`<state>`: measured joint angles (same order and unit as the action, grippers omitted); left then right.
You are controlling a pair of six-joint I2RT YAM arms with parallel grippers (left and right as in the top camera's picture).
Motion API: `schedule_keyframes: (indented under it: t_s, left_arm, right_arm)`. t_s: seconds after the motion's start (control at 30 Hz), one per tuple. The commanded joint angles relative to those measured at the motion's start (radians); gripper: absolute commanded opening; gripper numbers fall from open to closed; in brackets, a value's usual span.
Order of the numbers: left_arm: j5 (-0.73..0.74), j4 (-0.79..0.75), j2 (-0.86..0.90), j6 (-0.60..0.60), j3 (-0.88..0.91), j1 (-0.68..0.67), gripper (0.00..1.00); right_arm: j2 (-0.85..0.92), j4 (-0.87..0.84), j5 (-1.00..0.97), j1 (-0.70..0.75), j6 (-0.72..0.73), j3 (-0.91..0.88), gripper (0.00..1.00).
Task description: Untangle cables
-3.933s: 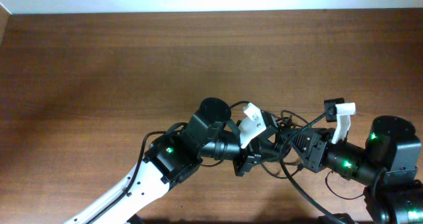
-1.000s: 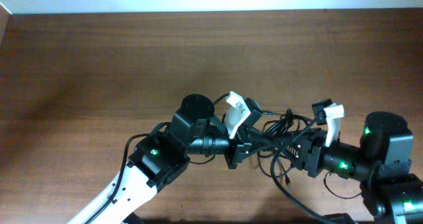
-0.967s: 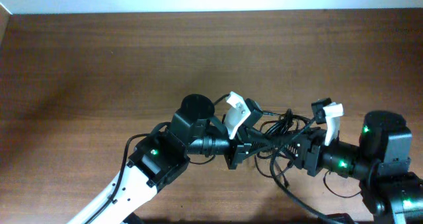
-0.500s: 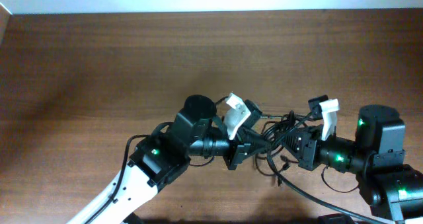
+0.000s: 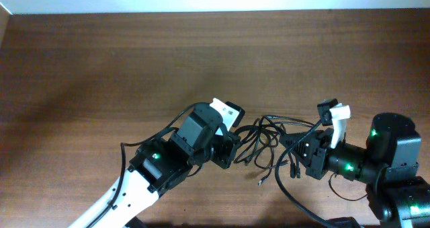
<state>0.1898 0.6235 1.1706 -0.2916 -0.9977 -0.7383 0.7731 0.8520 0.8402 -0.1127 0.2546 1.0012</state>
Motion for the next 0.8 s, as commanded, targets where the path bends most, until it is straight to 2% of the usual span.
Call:
schedule_keyframes:
  t_s: [0.0,0.03,0.07,0.13,0.17,0.27,0.33,0.4,0.6,0.77]
  left_arm:
    - [-0.100,0.018,0.001,0.000,0.006,0.008,0.00]
    - [-0.080,0.016,0.001,0.000,0.006,0.008,0.00]
    - [-0.056,0.011,0.001,0.001,0.006,0.008,0.00]
    - [0.010,-0.018,0.001,0.001,0.006,0.008,0.00]
    - [0.045,-0.043,0.001,0.012,0.006,0.008,0.00]
    - [0.257,-0.163,0.001,0.089,0.006,0.008,0.00]
    - [0.431,-0.271,0.001,0.130,0.006,0.008,0.00]
    - [0.515,-0.349,0.001,0.130,0.006,0.008,0.00]
    - [0.529,-0.388,-0.036,0.129,0.006,0.010,0.00]
    - [0.532,-0.396,-0.203,0.129,0.006,0.010,0.00]
  right_arm:
    - [-0.022,-0.014,0.042,0.002,-0.012,0.013,0.10]
    - [-0.022,-0.014,0.039,0.002,-0.012,0.013,0.29]
    - [-0.022,-0.014,0.039,0.002,-0.012,0.013,0.44]
    - [-0.021,-0.014,0.039,0.002,-0.012,0.013,0.62]
    - [-0.021,-0.011,0.039,0.002,-0.012,0.013,0.66]
    - [-0.021,0.020,-0.016,0.002,-0.015,0.013,0.66]
    - [-0.021,0.073,-0.129,0.002,-0.015,0.013,0.66]
    - [-0.021,0.109,-0.289,0.002,-0.015,0.013,0.66]
    - [-0.021,0.222,-0.712,0.002,0.088,0.013,0.66]
    - [0.014,0.224,-0.797,0.002,0.087,0.013,0.69]
